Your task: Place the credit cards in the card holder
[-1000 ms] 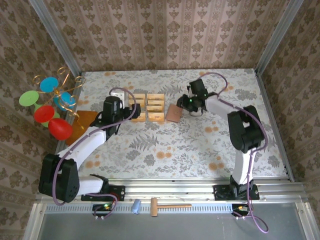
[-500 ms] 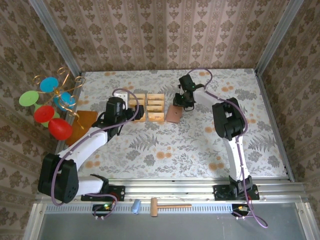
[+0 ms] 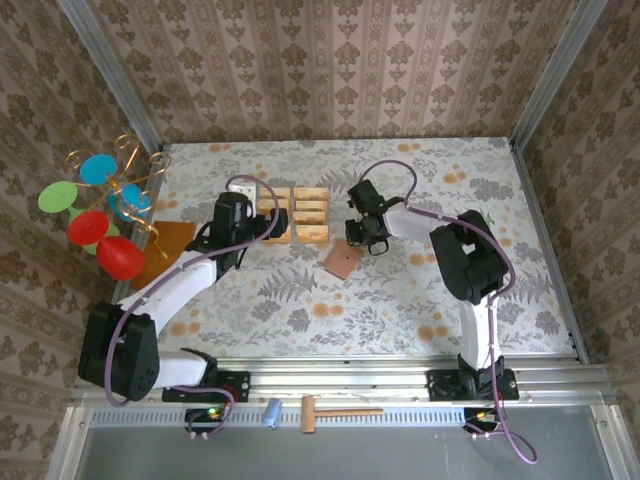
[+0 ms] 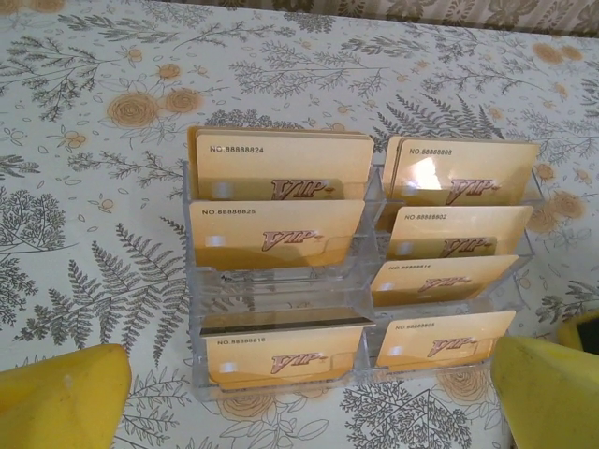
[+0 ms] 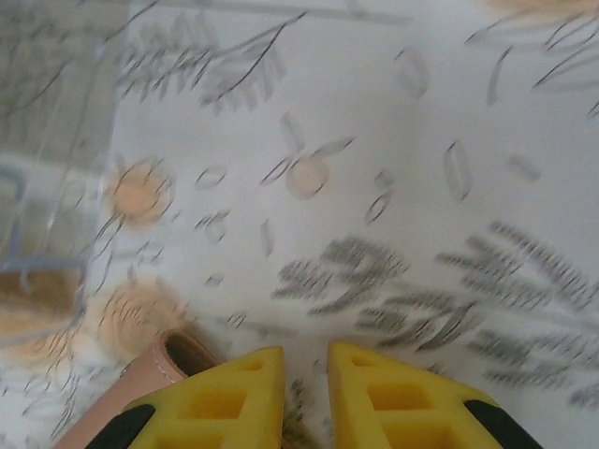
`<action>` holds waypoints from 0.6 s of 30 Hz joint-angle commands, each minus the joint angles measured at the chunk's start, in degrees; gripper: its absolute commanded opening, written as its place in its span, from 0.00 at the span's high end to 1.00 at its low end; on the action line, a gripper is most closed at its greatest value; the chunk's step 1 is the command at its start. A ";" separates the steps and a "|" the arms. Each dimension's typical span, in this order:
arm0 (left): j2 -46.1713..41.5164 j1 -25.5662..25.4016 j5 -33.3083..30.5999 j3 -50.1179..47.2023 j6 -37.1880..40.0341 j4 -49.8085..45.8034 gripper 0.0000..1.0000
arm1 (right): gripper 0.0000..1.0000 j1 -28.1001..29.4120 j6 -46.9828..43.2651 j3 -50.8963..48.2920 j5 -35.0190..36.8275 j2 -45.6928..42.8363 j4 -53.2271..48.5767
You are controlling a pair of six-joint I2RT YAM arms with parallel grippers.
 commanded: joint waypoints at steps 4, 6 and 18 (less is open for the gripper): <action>1.60 0.30 -1.23 3.51 1.05 -1.50 0.00 | 0.78 6.39 3.89 -7.25 0.96 -3.34 2.08; 2.21 0.65 -1.21 3.90 1.05 -1.52 0.00 | 0.78 8.58 5.25 -8.05 0.77 -3.90 3.01; 9.55 11.37 2.09 11.14 -3.73 -6.34 0.00 | 0.54 10.31 6.14 -4.10 0.96 -16.08 -3.14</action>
